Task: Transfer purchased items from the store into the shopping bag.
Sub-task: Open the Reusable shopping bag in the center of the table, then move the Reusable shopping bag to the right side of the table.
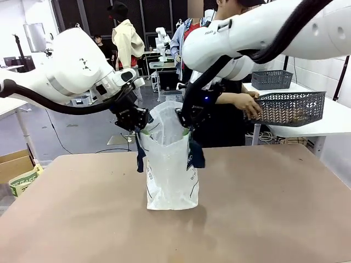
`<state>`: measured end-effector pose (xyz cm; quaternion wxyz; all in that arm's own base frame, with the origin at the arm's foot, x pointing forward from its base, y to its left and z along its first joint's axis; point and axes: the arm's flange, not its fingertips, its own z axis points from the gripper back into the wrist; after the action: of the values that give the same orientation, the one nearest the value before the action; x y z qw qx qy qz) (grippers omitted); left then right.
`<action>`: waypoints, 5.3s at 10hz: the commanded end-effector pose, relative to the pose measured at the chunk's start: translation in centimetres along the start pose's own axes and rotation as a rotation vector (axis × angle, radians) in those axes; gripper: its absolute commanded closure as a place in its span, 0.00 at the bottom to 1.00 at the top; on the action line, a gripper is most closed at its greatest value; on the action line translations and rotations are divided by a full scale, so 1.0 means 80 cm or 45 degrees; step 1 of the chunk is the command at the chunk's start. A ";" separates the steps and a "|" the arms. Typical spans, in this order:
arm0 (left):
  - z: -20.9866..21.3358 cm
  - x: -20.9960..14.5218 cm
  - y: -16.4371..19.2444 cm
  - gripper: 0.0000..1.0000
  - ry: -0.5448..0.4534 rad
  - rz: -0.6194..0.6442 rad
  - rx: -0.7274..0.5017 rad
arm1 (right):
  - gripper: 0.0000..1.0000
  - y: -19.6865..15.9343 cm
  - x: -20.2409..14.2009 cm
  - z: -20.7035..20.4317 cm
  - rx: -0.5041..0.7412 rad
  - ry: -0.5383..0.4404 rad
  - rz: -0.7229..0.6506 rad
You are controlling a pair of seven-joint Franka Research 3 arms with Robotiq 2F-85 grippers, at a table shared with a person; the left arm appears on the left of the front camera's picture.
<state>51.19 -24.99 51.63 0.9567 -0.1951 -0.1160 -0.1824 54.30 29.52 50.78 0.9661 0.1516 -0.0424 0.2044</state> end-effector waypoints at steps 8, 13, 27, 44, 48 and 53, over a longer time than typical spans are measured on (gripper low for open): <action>0.033 -0.034 0.021 1.00 0.143 -0.163 0.220 | 1.00 -0.031 -0.058 0.029 -0.331 0.093 0.141; 0.030 -0.031 0.026 1.00 0.126 -0.166 0.202 | 1.00 -0.024 -0.069 0.021 -0.371 0.003 0.196; 0.005 -0.036 0.003 1.00 0.143 -0.312 0.185 | 1.00 -0.008 -0.059 0.000 -0.407 -0.073 0.266; 0.008 -0.039 0.000 1.00 0.010 -0.189 0.165 | 1.00 -0.008 -0.059 0.000 -0.407 -0.073 0.266; 0.016 -0.062 0.015 1.00 -0.210 -0.021 0.108 | 1.00 -0.008 -0.059 0.000 -0.407 -0.073 0.266; 0.013 -0.072 0.020 1.00 -0.165 -0.064 0.087 | 1.00 -0.008 -0.059 0.000 -0.407 -0.073 0.266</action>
<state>46.89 -21.84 50.37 0.9521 -0.1687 -0.1918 -0.1680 50.24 27.24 50.04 0.9496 -0.0030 -0.1182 0.2903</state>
